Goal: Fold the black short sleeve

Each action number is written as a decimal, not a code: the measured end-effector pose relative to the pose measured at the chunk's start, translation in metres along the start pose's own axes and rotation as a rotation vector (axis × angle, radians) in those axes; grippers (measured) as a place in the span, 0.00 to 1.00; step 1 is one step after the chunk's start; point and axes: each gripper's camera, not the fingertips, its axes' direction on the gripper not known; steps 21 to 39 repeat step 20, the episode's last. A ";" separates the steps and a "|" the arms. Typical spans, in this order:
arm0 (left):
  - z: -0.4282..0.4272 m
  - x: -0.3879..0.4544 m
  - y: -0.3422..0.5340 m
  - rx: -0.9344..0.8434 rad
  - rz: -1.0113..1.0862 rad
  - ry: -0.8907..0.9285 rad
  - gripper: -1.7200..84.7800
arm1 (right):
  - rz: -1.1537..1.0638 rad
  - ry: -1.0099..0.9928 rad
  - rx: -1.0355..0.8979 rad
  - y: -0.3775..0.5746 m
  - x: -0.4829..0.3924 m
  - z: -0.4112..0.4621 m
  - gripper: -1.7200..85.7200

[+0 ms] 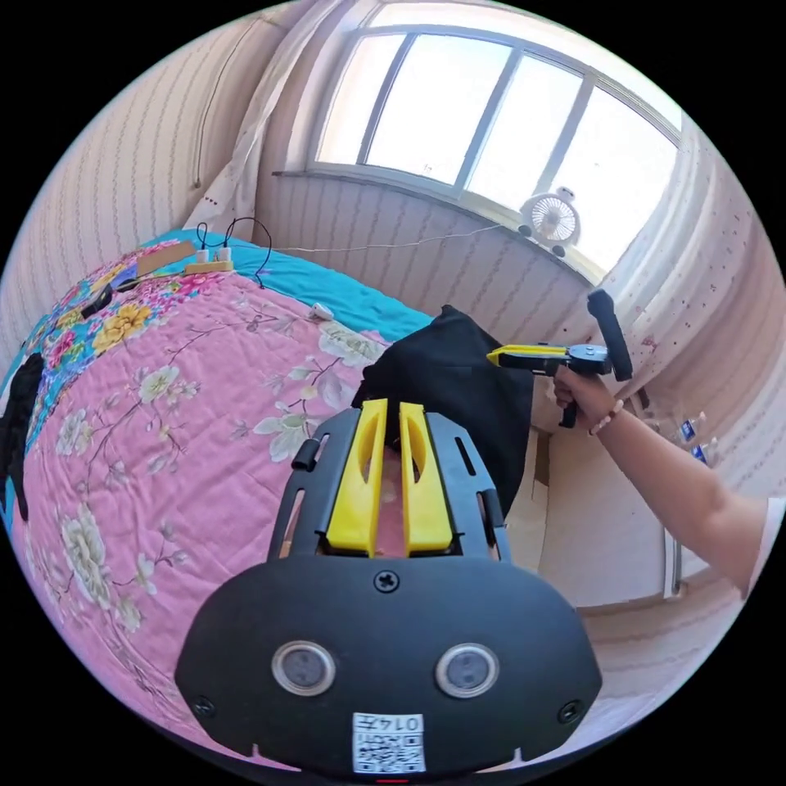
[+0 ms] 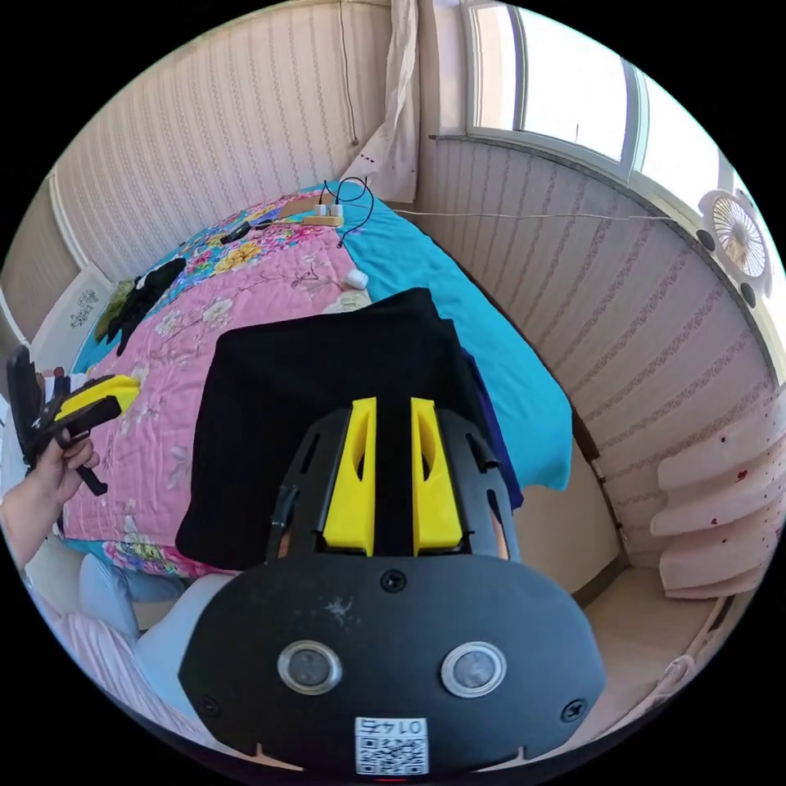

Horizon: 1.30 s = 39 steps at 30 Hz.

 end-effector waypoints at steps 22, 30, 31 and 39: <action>-0.459 -0.076 0.545 0.277 -0.637 -0.787 0.07 | -0.942 -0.571 0.159 0.135 -0.524 -0.068 0.13; -0.459 -0.076 0.545 0.277 -0.637 -0.787 0.07 | -0.942 -0.571 0.159 0.135 -0.524 -0.068 0.13; -0.459 -0.076 0.545 0.277 -0.637 -0.787 0.07 | -0.942 -0.571 0.159 0.135 -0.524 -0.068 0.13; -0.459 -0.076 0.545 0.277 -0.637 -0.787 0.07 | -0.942 -0.571 0.159 0.135 -0.524 -0.068 0.13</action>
